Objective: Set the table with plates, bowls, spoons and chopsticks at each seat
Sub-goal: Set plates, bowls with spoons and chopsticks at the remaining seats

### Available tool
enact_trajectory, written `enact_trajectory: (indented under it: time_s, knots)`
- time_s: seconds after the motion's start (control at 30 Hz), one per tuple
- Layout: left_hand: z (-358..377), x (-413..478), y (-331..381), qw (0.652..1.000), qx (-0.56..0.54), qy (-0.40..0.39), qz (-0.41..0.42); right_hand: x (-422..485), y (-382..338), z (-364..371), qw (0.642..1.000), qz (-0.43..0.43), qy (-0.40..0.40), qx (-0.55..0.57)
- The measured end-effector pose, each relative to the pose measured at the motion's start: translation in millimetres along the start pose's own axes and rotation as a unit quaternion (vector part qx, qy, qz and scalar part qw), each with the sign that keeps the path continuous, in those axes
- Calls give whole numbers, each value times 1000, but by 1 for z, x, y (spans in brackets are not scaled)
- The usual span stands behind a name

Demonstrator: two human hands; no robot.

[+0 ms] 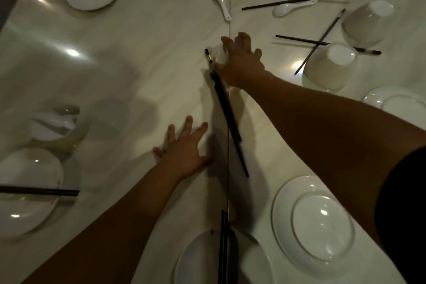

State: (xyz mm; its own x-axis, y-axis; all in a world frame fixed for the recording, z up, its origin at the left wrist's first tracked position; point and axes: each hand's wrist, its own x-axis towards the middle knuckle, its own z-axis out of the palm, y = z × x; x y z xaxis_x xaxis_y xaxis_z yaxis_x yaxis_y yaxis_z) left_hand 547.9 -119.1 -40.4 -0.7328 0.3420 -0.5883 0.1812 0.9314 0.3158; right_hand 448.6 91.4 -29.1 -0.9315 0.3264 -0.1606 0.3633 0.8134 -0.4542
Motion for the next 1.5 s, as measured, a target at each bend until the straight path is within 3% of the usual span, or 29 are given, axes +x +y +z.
enact_trajectory:
  time_s: [0.13, 0.5, 0.7, 0.8, 0.87, 0.97, 1.03, 1.1, 1.2, 1.27, 1.5]
  knots:
    - [-1, -1, 2, 1000, 4, -2, -3, 0, 11, -5, 999, 10, 42, 25]
    - [-3, -5, 5, 1000, 5, -12, -8, -44, 57, -18, 994, 75, 37, 74]
    - [0, -11, -1, 1000, -14, 7, 12, -112, 53, -33, 969, 60, 91, 224]
    - [0, -20, -13, 998, -38, 22, 33, -158, 45, -38, 910, 78, 46, 405]
    - [-1, -31, -17, 995, -90, 38, 36, -186, 36, -38, 835, 116, -32, 537]
    - [-3, -59, -15, 977, -202, 51, 47, -226, 19, -31, 743, 169, -110, 639]
    - [-4, -82, -12, 935, -351, 28, 37, -248, 9, -25, 698, 193, -155, 672]
    - [-5, -103, -10, 868, -497, -5, 13, -264, -1, -19, 679, 211, -205, 672]
    - [-3, -127, -14, 825, -565, 17, 31, -282, -16, -8, 643, 240, -271, 675]
    - [-3, -137, -19, 831, -552, 60, 29, -289, -27, -3, 652, 259, -283, 654]
    - [6, -144, -54, 873, -469, 131, -6, -307, -46, 14, 752, 228, -229, 575]
